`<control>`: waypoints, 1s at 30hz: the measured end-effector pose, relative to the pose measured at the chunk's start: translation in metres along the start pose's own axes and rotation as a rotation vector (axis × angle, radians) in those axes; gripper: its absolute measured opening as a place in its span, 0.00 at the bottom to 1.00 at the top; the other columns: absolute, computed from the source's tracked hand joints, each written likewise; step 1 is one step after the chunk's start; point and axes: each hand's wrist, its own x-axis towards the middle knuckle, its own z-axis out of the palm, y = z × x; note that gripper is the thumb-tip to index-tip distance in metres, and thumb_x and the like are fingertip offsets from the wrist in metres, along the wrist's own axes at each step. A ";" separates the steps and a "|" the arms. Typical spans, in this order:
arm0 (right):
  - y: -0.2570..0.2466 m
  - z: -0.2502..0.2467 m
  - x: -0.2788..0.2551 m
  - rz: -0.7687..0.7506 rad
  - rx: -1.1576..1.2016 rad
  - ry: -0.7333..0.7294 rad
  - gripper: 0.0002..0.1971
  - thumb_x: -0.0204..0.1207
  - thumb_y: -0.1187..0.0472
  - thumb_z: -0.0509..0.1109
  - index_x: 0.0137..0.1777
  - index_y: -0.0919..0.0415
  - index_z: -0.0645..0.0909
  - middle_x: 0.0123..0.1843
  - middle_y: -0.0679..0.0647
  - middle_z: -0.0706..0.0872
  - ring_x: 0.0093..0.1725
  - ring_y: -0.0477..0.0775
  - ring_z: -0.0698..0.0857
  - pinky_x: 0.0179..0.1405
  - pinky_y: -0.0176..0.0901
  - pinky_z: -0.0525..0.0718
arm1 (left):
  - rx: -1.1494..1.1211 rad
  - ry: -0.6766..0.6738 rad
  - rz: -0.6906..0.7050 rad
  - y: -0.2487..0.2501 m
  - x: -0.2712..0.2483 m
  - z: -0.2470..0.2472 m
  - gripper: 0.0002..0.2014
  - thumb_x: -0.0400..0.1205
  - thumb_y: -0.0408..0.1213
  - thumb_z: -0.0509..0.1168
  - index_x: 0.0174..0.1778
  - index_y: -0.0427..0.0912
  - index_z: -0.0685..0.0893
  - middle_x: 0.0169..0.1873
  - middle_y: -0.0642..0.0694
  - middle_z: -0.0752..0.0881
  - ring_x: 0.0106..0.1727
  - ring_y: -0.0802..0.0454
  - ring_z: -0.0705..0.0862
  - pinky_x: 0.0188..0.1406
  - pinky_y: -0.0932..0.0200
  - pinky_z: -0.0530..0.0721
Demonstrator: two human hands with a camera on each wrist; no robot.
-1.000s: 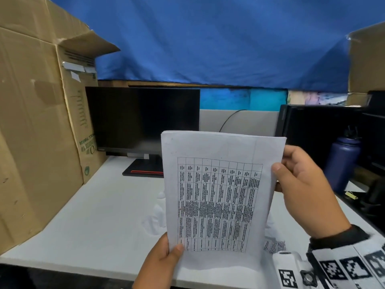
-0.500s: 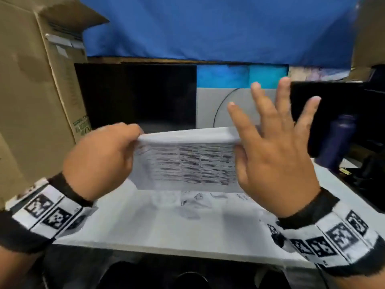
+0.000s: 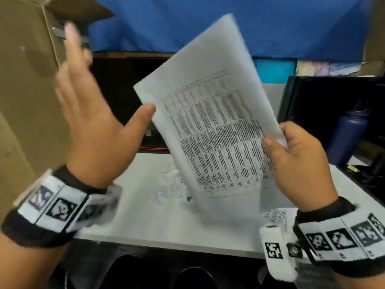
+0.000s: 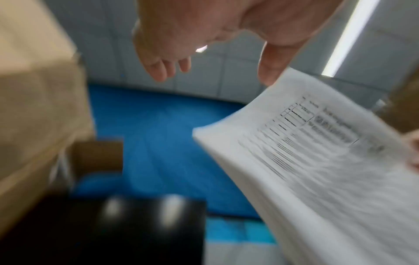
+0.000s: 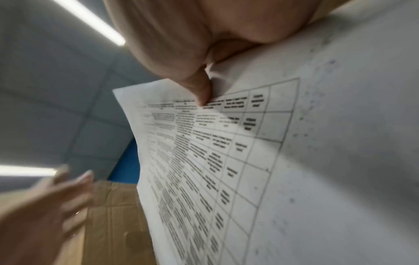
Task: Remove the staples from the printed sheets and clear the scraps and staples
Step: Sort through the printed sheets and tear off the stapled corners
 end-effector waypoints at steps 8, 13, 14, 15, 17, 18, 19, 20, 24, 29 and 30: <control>0.062 0.031 -0.036 0.362 0.468 -0.028 0.12 0.83 0.65 0.65 0.52 0.45 0.84 0.52 0.42 0.92 0.53 0.44 0.90 0.57 0.49 0.86 | -0.694 -0.538 -0.449 0.016 -0.103 0.069 0.22 0.90 0.34 0.54 0.81 0.53 0.65 0.71 0.59 0.81 0.72 0.60 0.80 0.75 0.50 0.76; 0.082 0.047 -0.067 0.457 0.510 -0.108 0.14 0.86 0.63 0.62 0.63 0.44 0.80 0.59 0.40 0.90 0.61 0.42 0.87 0.65 0.48 0.82 | -0.678 -0.420 -0.687 0.012 -0.135 0.087 0.10 0.89 0.37 0.57 0.60 0.56 0.79 0.53 0.57 0.88 0.55 0.59 0.87 0.58 0.49 0.83; 0.083 0.049 -0.070 0.444 0.501 -0.113 0.14 0.86 0.63 0.61 0.64 0.45 0.79 0.59 0.39 0.89 0.61 0.40 0.86 0.65 0.45 0.81 | -0.684 -0.420 -0.693 0.013 -0.137 0.088 0.10 0.89 0.36 0.56 0.59 0.55 0.79 0.52 0.58 0.88 0.53 0.61 0.87 0.54 0.54 0.82; 0.084 0.049 -0.070 0.436 0.501 -0.108 0.13 0.86 0.63 0.61 0.64 0.47 0.79 0.59 0.38 0.89 0.60 0.39 0.86 0.63 0.42 0.81 | -0.691 -0.424 -0.705 0.013 -0.139 0.089 0.10 0.89 0.36 0.56 0.58 0.54 0.79 0.52 0.58 0.88 0.51 0.62 0.87 0.51 0.57 0.80; 0.085 0.049 -0.068 0.448 0.543 -0.086 0.13 0.85 0.66 0.60 0.62 0.51 0.79 0.56 0.40 0.90 0.57 0.39 0.87 0.55 0.34 0.82 | -0.723 -0.427 -0.748 0.013 -0.142 0.090 0.09 0.89 0.38 0.56 0.58 0.55 0.80 0.52 0.58 0.89 0.52 0.62 0.87 0.52 0.58 0.78; 0.085 0.048 -0.067 0.462 0.577 -0.077 0.13 0.85 0.68 0.60 0.61 0.51 0.80 0.55 0.42 0.91 0.56 0.41 0.87 0.52 0.33 0.81 | -0.749 -0.427 -0.775 0.012 -0.143 0.091 0.08 0.89 0.42 0.58 0.57 0.57 0.81 0.53 0.57 0.89 0.55 0.59 0.87 0.55 0.55 0.79; 0.084 0.047 -0.067 0.472 0.606 -0.070 0.14 0.84 0.70 0.59 0.60 0.52 0.80 0.54 0.44 0.91 0.55 0.43 0.88 0.52 0.35 0.81 | -0.777 -0.428 -0.799 0.012 -0.144 0.090 0.09 0.86 0.45 0.59 0.56 0.59 0.82 0.54 0.56 0.89 0.58 0.56 0.87 0.60 0.51 0.80; 0.082 0.046 -0.065 0.473 0.623 -0.062 0.15 0.84 0.71 0.59 0.59 0.52 0.79 0.53 0.47 0.91 0.55 0.46 0.88 0.53 0.39 0.81 | -0.805 -0.426 -0.816 0.013 -0.143 0.090 0.10 0.82 0.46 0.59 0.56 0.61 0.83 0.56 0.54 0.89 0.61 0.54 0.86 0.64 0.48 0.79; 0.066 0.034 -0.052 0.428 0.631 -0.031 0.14 0.85 0.69 0.56 0.57 0.52 0.80 0.51 0.48 0.91 0.52 0.48 0.88 0.52 0.48 0.81 | -0.873 -0.398 -0.774 0.017 -0.134 0.087 0.13 0.79 0.48 0.58 0.56 0.67 0.82 0.57 0.57 0.89 0.61 0.57 0.86 0.62 0.54 0.78; 0.041 0.014 -0.016 0.316 0.585 0.055 0.15 0.84 0.67 0.55 0.52 0.48 0.80 0.48 0.47 0.90 0.48 0.47 0.88 0.48 0.48 0.82 | -0.892 -0.312 -0.618 0.030 -0.101 0.080 0.13 0.84 0.48 0.58 0.64 0.57 0.79 0.59 0.58 0.88 0.61 0.60 0.86 0.60 0.56 0.79; 0.037 0.012 -0.008 0.311 0.580 0.064 0.15 0.83 0.66 0.56 0.51 0.48 0.81 0.46 0.45 0.90 0.45 0.44 0.88 0.45 0.46 0.81 | -0.901 -0.294 -0.613 0.033 -0.093 0.078 0.11 0.86 0.46 0.58 0.63 0.56 0.79 0.59 0.57 0.89 0.62 0.58 0.87 0.61 0.53 0.80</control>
